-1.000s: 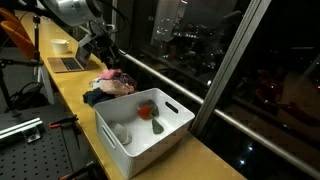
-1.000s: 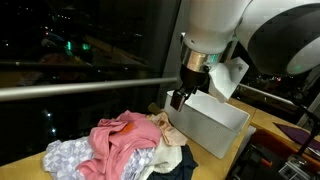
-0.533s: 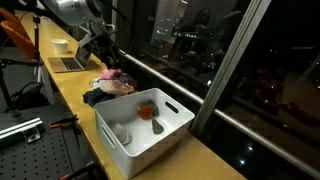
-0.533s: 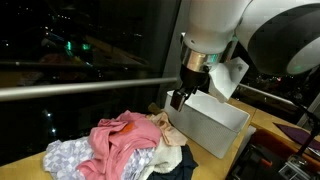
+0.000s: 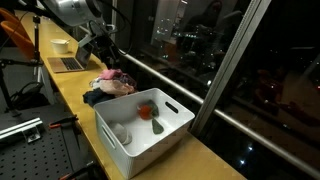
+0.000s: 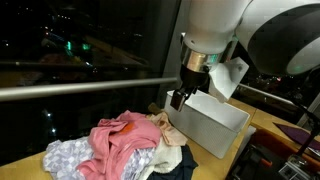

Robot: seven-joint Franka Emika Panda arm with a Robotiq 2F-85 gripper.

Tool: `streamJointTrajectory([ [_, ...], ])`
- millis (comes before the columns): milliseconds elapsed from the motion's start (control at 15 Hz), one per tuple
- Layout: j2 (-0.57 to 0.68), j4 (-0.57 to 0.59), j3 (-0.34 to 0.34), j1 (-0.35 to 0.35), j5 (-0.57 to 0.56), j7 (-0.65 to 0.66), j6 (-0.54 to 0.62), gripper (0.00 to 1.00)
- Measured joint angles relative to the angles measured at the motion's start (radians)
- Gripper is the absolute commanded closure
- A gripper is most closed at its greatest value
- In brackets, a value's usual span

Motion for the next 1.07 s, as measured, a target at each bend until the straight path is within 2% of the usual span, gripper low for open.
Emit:
streamJointTrajectory([
  [200,-0.012,-0.016,-0.012,-0.017,-0.012,0.0,0.005,0.0],
  [467,-0.082,-0.094,-0.05,-0.092,-0.023,-0.005,0.035,0.0],
  [733,-0.141,-0.177,-0.102,-0.197,-0.033,-0.032,0.162,0.0],
  [1067,-0.109,-0.184,-0.171,-0.285,-0.104,-0.043,0.327,0.0],
])
